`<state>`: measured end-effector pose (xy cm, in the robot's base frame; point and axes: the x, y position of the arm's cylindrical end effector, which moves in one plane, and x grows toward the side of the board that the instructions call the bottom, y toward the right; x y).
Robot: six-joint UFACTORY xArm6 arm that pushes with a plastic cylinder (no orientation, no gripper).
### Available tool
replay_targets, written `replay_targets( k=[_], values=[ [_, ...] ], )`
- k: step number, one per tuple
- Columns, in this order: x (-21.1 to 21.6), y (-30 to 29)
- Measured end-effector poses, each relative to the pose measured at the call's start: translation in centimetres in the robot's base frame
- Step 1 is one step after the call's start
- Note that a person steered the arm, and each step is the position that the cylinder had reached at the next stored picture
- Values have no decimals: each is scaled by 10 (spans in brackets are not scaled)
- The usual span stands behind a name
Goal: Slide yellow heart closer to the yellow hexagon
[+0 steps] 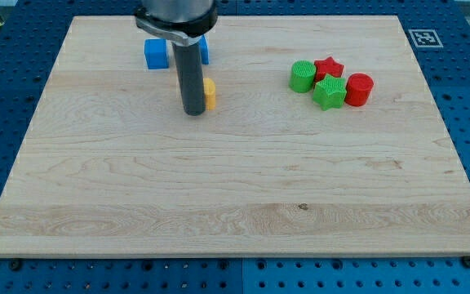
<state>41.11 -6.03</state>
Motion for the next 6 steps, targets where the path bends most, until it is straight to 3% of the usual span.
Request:
replay_targets(
  k=[3, 6],
  values=[
    [-3, 63],
    [-37, 2]
  ],
)
